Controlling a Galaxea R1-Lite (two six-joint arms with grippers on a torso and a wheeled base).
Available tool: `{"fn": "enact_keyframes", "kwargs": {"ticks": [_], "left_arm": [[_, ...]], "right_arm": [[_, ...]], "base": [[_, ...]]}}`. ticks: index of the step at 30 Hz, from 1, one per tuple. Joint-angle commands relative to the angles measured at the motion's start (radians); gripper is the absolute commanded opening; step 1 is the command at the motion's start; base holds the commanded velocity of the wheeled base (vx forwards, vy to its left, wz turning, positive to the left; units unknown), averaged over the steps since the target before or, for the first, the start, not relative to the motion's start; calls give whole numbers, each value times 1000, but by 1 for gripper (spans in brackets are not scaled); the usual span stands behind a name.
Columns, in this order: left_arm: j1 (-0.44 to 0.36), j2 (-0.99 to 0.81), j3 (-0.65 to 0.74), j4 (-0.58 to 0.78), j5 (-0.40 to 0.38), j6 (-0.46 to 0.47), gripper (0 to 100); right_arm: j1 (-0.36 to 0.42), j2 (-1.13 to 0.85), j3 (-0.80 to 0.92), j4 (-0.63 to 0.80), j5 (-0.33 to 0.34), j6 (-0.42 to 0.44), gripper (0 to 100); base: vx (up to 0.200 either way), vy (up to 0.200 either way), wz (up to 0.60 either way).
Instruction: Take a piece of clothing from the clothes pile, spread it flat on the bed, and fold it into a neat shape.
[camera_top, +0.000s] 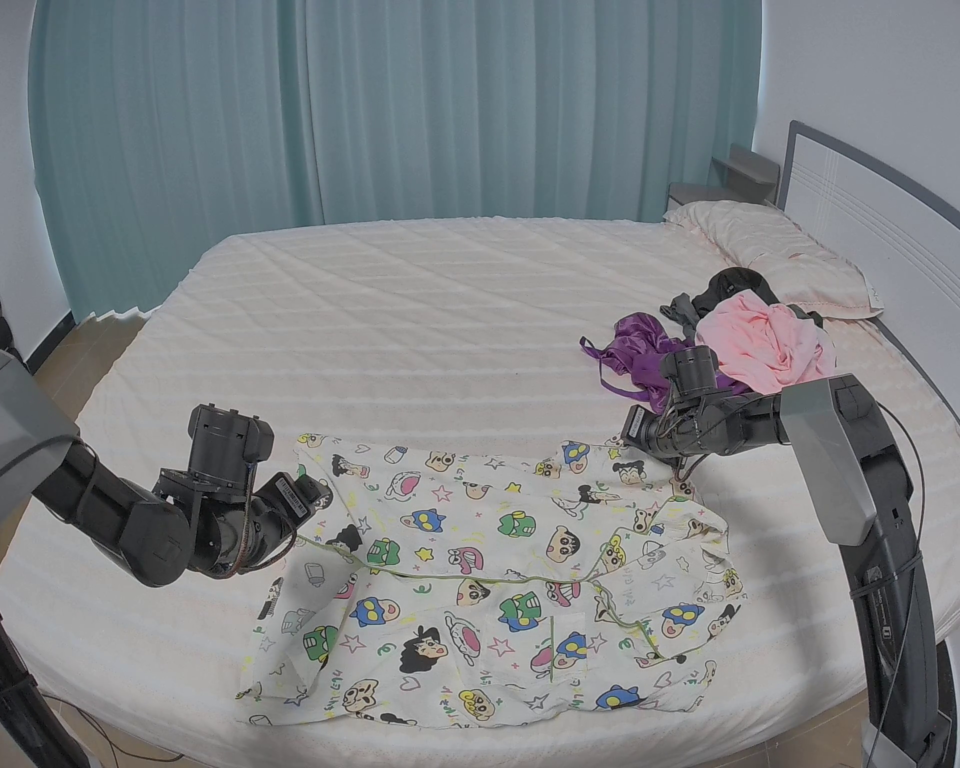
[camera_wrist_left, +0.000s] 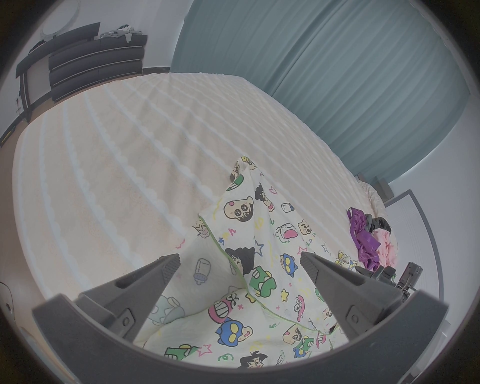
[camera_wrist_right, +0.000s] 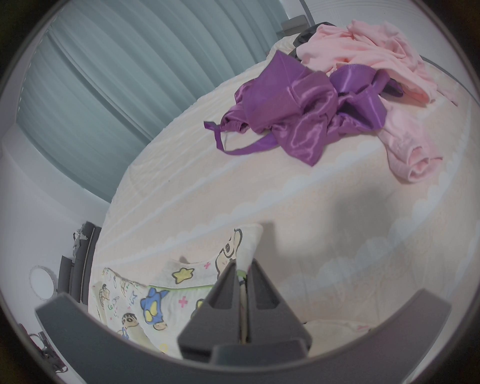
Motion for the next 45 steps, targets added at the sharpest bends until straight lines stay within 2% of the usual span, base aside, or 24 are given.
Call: {"fn": "enact_keyframes", "kwargs": {"ticks": [1, 4, 6, 8, 9, 12, 19, 23, 24, 27, 31, 34, 41, 45], "left_arm": [[0, 1, 0, 0, 1, 0, 100], [0, 4, -2, -1, 1, 0, 100], [0, 7, -6, -1, 1, 0, 100], [2, 7, -5, -1, 1, 0, 100], [0, 7, -3, -1, 3, 0, 100], [0, 7, -3, -1, 3, 0, 100], [-3, 10, -14, -1, 3, 0, 100], [-1, 10, -12, -1, 3, 0, 100], [-1, 10, -14, -1, 3, 0, 100], [-1, 10, -12, -1, 3, 0, 100], [-1, 9, -8, -1, 3, 0, 100], [-1, 10, -2, -1, 3, 0, 100], [-1, 6, 52, -3, -11, 3, 100], [-1, -7, 112, -3, -68, 3, 100]], "right_arm": [[-22, -9, -7, -5, -1, 28, 0], [-32, -9, -7, -25, -7, 62, 0], [-55, -16, -7, -110, -18, 149, 0], [-59, -19, -7, -130, -22, 162, 0], [-82, -29, -7, -205, -39, 179, 0], [-111, -46, -7, -272, -42, 174, 0], [-111, 27, -7, -279, -44, 120, 0], [-111, 49, -7, -272, -44, 117, 0], [-113, 55, -7, -271, -47, 117, 100], [-121, 34, -7, -265, -61, 109, 100], [-128, -86, 5, -274, -30, 25, 100], [-131, -152, 154, -332, 25, -47, 100], [-194, -230, 445, -501, 24, -153, 100], [-243, -292, 599, -573, 24, -156, 100]], "base": [[0, 0, 0], [0, 0, 0], [0, 0, 0], [0, 0, 0], [0, 0, 0], [0, 0, 0], [0, 0, 0], [0, 0, 0], [0, 0, 0], [0, 0, 0], [0, 0, 0], [0, 0, 0], [0, 0, 0], [0, 0, 0]]}}
